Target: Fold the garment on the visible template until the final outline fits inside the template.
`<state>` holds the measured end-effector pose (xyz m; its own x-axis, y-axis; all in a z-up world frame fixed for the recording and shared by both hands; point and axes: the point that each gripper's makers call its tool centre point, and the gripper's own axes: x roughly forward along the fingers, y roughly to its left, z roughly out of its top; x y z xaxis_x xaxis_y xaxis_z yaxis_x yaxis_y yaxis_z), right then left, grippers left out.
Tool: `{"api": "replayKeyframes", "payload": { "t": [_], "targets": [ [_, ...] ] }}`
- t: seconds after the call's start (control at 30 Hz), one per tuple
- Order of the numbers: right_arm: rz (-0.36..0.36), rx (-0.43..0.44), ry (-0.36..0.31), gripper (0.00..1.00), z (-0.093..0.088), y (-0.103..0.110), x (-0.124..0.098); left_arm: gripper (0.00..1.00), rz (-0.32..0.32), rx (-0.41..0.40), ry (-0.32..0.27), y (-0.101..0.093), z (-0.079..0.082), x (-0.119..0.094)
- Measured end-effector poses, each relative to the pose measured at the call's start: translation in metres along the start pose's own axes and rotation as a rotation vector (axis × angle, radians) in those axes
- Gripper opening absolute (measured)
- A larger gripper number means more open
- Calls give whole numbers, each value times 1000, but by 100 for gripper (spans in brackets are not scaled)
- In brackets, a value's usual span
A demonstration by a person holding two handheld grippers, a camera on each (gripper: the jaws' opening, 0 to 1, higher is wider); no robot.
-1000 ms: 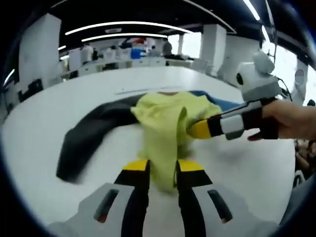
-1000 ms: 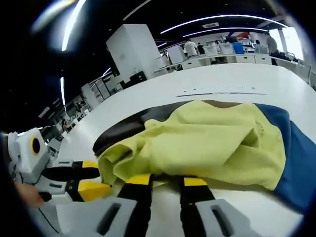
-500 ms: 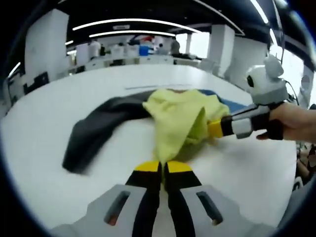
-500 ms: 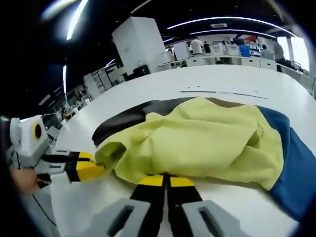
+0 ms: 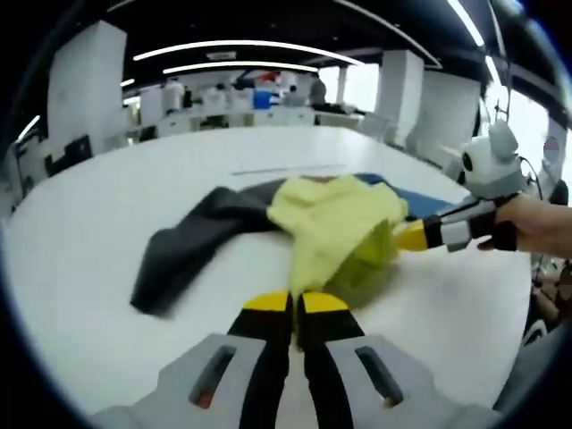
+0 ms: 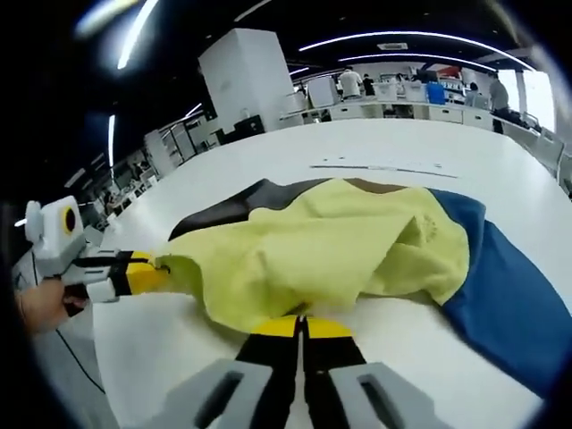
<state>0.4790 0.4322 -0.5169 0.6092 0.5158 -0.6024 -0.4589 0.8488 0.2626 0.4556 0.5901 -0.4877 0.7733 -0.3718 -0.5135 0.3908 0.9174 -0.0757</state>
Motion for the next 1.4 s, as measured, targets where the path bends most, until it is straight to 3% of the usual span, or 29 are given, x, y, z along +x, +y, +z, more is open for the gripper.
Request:
{"api": "replayKeyframes", "payload": {
  "t": [0.47,1.07,1.4],
  "targets": [
    [-104,42,-64,0,3,-27,-59,0,-39,34,-10,-20,7,-19],
    [-135,20,-91,0,-6,-19,-105,0,-103,80,8,-51,5,-45],
    [-106,7,-43,0,-25,-5,-112,0,-113,122,74,-53,-15,-53]
  ]
}}
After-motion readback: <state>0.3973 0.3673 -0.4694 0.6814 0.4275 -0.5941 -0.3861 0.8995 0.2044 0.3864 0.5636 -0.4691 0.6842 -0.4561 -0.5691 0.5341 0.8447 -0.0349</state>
